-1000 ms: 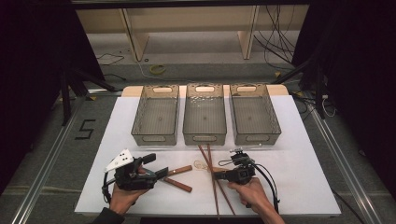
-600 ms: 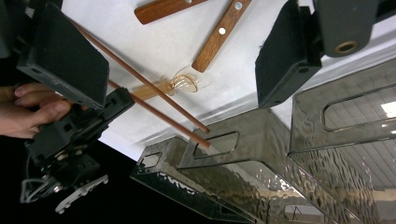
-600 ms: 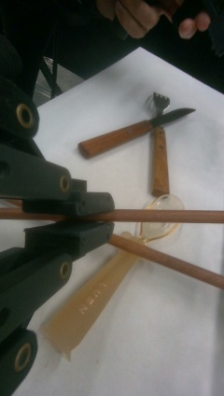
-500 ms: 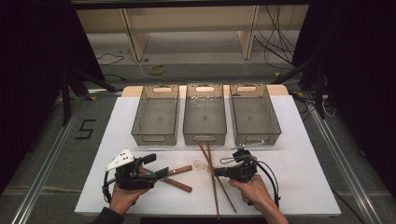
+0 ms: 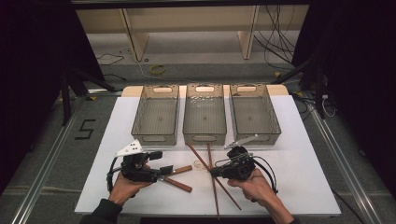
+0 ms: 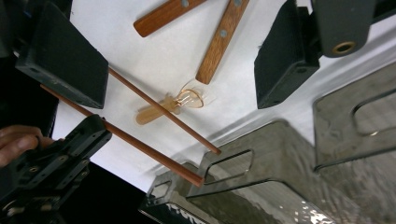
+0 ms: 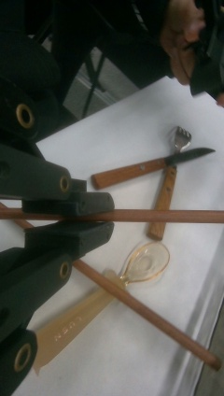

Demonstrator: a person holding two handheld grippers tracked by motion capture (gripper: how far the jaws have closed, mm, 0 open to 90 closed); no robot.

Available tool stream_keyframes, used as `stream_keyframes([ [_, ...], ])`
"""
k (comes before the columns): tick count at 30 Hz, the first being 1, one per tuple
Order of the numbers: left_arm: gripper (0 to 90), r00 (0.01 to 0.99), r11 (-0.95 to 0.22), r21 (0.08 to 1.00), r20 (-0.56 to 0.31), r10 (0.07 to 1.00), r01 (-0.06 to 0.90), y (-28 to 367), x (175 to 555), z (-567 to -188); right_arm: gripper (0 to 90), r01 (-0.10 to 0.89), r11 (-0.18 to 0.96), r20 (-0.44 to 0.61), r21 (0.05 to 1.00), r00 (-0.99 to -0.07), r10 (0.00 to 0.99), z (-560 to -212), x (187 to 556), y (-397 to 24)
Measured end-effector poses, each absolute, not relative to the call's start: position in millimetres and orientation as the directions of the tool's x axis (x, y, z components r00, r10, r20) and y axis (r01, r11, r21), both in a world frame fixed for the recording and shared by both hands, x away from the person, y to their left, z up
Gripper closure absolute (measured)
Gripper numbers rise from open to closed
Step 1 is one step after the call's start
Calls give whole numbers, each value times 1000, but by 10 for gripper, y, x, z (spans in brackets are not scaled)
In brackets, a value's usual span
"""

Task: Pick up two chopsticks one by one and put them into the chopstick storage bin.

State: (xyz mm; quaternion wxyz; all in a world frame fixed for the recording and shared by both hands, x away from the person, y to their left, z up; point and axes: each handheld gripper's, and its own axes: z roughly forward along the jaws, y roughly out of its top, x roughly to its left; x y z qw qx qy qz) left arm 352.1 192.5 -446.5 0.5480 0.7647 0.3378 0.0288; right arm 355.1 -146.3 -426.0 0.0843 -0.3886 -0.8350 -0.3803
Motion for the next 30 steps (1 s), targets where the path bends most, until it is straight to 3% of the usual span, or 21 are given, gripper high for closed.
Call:
stream_keyframes([
  [7,181,818,-275,832,-314,482,481,1824,3693,-4358,853,645,491,362,586,-750,553,-4163,3488,-1415],
  [11,182,854,-366,820,-257,453,441,1781,3736,-4300,853,605,550,333,575,-787,519,-4139,3453,-1376],
  [26,197,939,-574,752,-177,296,323,1535,3752,-4222,852,506,665,277,549,-861,426,-4133,3341,-1182],
  [30,238,958,-645,718,-114,263,262,1468,3718,-4216,852,478,695,260,537,-878,403,-4136,3322,-1142],
])
